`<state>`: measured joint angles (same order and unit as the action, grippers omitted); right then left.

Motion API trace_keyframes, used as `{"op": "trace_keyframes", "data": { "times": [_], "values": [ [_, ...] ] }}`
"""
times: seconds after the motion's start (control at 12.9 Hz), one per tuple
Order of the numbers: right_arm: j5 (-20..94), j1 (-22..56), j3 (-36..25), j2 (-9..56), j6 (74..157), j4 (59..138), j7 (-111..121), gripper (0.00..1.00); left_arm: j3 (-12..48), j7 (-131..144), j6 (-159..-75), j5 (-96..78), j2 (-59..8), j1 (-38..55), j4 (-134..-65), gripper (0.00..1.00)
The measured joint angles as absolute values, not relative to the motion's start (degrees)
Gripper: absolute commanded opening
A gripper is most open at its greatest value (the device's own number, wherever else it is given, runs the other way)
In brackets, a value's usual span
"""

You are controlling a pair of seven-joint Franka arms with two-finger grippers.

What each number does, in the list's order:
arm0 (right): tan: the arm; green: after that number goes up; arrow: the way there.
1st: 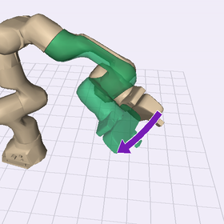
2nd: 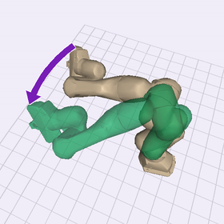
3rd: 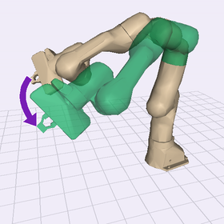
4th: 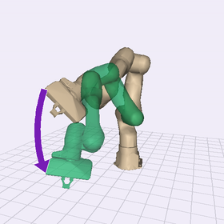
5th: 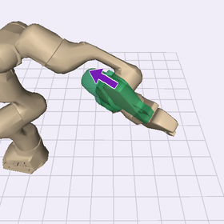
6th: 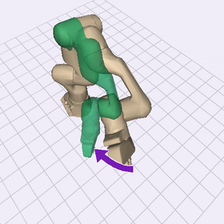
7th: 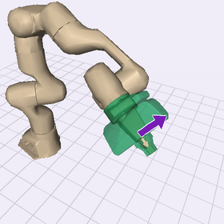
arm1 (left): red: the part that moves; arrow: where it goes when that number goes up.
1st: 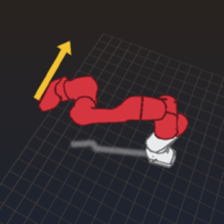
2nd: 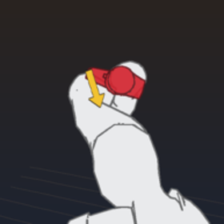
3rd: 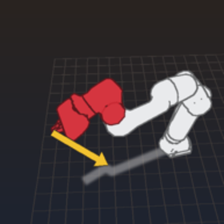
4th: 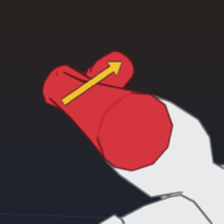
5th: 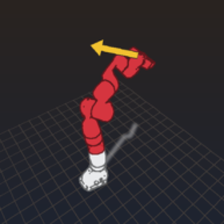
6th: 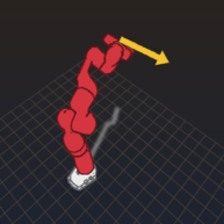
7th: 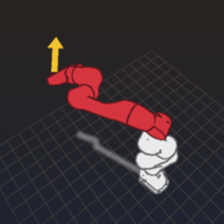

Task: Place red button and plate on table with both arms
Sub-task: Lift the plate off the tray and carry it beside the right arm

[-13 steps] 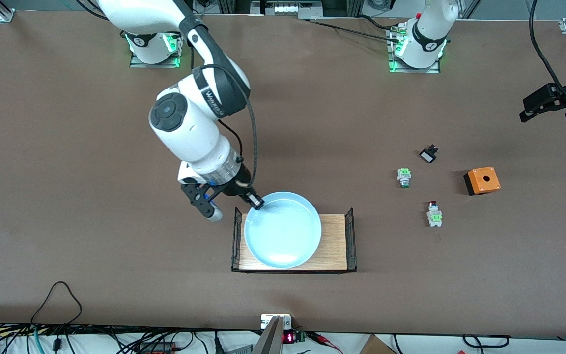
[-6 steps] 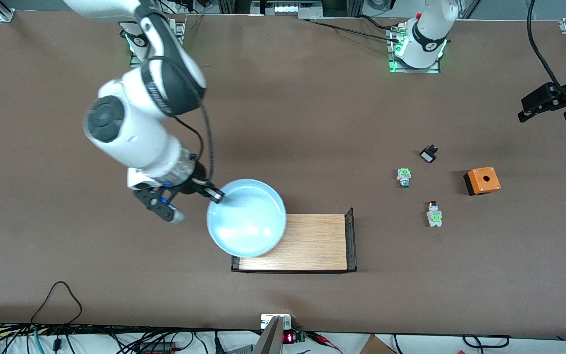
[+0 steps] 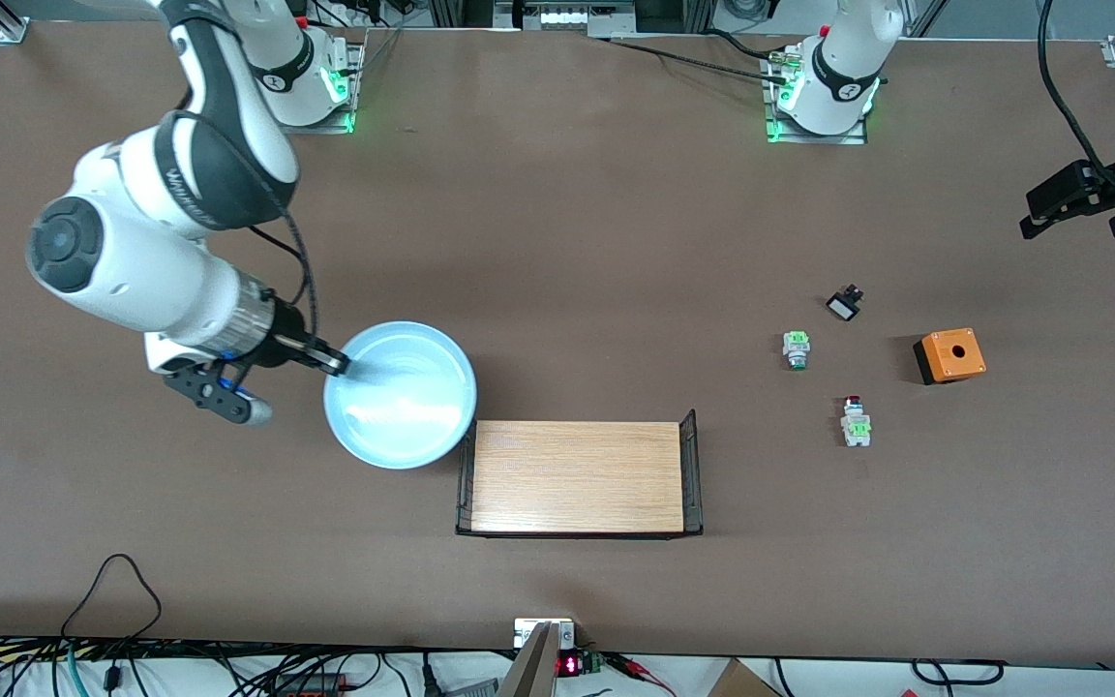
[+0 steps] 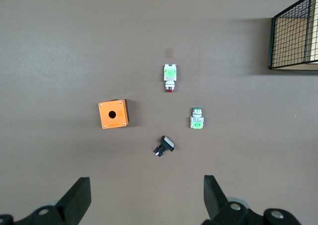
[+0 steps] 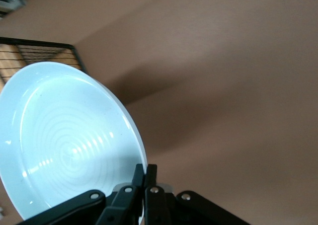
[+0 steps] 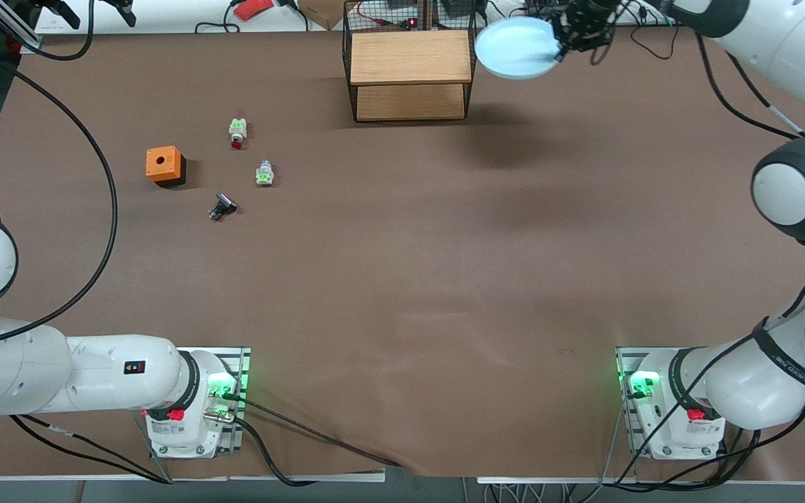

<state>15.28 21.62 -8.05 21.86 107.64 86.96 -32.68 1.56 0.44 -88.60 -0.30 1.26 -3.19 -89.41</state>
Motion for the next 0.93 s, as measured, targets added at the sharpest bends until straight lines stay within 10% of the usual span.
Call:
{"op": "trace_keyframes", "data": {
  "times": [0.93],
  "values": [
    [8.8, 6.4, -8.2, 19.5, 114.0, 105.4, -3.7, 0.00, 1.7, 0.6, -88.5, -0.3, 1.3, -3.2, -88.9, 1.00]
  ]
}}
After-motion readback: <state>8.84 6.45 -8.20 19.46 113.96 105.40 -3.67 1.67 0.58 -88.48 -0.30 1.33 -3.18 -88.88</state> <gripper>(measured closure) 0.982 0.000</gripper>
